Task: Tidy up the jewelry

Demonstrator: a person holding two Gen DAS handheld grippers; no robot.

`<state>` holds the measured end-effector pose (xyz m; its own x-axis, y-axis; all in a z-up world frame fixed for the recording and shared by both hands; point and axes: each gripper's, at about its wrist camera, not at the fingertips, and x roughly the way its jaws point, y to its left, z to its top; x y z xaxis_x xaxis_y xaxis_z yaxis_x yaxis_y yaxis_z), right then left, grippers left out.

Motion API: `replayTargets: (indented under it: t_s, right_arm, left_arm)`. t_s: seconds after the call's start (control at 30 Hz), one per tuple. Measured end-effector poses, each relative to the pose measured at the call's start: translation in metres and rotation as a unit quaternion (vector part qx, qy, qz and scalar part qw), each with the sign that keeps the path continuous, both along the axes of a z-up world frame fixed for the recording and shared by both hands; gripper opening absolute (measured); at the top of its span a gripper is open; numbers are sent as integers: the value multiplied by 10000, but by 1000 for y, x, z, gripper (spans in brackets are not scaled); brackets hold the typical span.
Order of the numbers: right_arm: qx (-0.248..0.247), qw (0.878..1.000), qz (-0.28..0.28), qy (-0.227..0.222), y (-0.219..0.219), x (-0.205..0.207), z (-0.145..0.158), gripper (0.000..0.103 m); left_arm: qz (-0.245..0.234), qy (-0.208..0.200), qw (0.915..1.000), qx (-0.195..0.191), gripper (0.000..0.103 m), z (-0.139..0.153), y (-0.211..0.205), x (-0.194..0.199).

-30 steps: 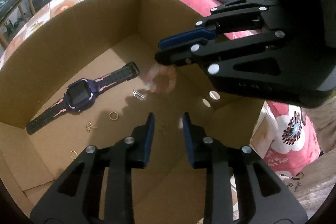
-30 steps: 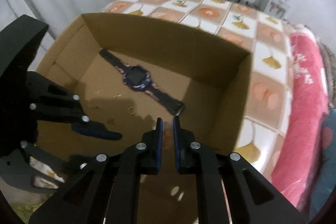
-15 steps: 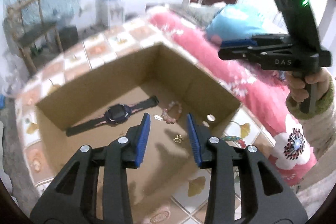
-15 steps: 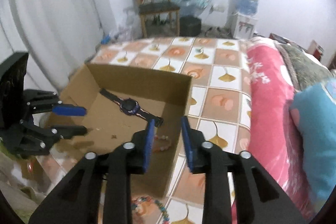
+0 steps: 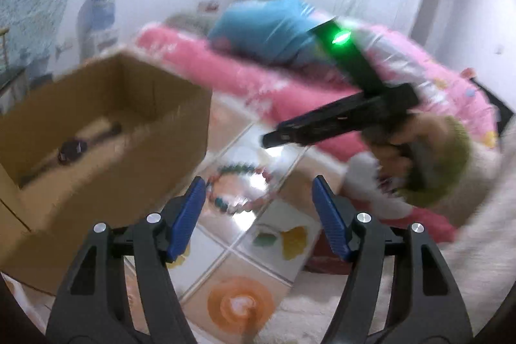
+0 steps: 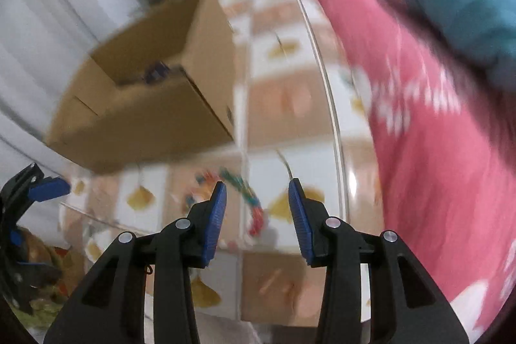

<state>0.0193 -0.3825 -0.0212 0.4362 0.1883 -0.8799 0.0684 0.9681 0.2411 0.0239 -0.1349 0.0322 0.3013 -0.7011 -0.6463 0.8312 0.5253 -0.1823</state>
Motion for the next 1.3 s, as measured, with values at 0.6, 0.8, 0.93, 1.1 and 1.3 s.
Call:
replayTargets:
  t_s: [0.6,0.8,0.93,1.1,1.3]
  right_arm:
    - [-351,9994,8,-47,14,-1,-33,39]
    - [-450,9987,202,-160,23,-3,-33,34]
    - [-569,9977,329,-167,31,-2,-36,26]
    - [-723,9965,387,-183,34,-2,-39,10]
    - [-784,9958,382,-284,35,-5,-36,10]
  left_arm:
    - [1073,479,9917,516,47,-73,-53,39]
    - [1312,511,9867,817,37,-83,-58,52]
    - [1316,337,9860,967,35,-85,-59,51]
    - [1293,72,9845,1185,22,-86,-63,44]
    - [1272,91,9856,1113,9,-86,-63,44]
